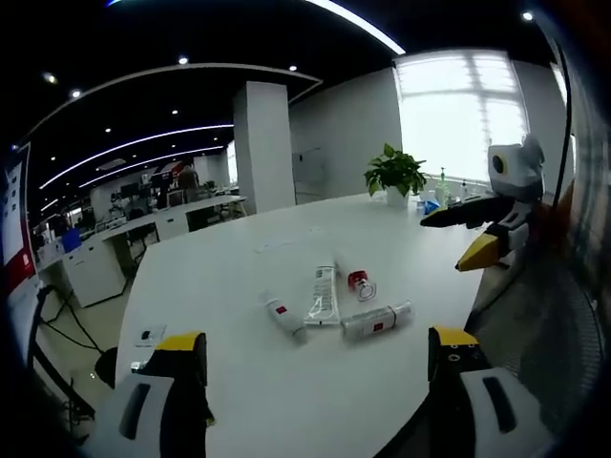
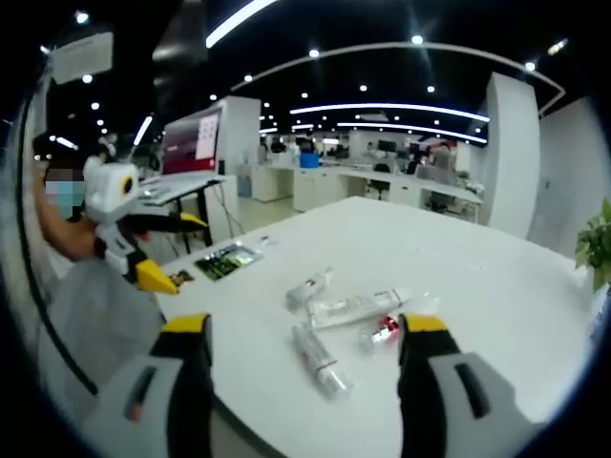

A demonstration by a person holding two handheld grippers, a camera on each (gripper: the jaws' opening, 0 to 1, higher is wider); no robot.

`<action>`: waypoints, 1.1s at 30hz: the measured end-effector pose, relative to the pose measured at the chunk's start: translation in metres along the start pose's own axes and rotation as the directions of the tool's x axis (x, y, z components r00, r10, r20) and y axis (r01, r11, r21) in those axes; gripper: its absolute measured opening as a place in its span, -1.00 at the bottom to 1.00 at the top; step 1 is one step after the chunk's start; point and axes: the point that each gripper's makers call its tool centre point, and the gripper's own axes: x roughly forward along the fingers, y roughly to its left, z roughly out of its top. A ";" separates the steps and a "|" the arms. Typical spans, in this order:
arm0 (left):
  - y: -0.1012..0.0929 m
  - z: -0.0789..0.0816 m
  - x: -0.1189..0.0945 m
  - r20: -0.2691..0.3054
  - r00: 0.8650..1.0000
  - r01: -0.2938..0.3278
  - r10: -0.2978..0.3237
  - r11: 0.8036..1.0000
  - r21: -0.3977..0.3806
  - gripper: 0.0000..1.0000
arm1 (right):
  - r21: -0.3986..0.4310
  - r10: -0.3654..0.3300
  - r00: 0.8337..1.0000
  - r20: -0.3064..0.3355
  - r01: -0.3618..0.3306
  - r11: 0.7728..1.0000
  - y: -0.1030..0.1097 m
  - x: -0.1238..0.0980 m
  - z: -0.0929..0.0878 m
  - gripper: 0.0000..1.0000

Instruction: Arrange the skincare products in the storage area until every visible bottle or jar stands upright without overlapping.

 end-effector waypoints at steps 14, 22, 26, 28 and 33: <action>0.002 -0.004 0.000 -0.014 1.000 -0.017 0.017 1.000 0.001 0.95 | 0.013 -0.012 1.000 -0.006 0.013 1.000 -0.003 -0.003 -0.003 0.56; 0.003 0.003 0.000 0.005 1.000 -0.014 0.014 1.000 0.005 0.91 | -0.014 -0.016 1.000 -0.006 0.016 1.000 -0.004 -0.002 -0.002 0.54; 0.012 0.001 0.001 -0.001 0.999 -0.038 0.038 0.998 -0.047 0.92 | -0.011 -0.026 1.000 -0.014 0.026 1.000 -0.006 -0.002 -0.004 0.54; 0.009 -0.002 0.002 -0.014 1.000 -0.028 0.027 0.999 -0.042 0.92 | -0.018 -0.028 1.000 -0.012 0.028 0.999 -0.006 -0.002 -0.004 0.53; 0.005 -0.004 0.004 -0.023 1.000 -0.015 0.014 1.000 -0.017 0.91 | -0.040 -0.030 0.999 -0.019 0.029 0.999 -0.006 -0.001 -0.005 0.51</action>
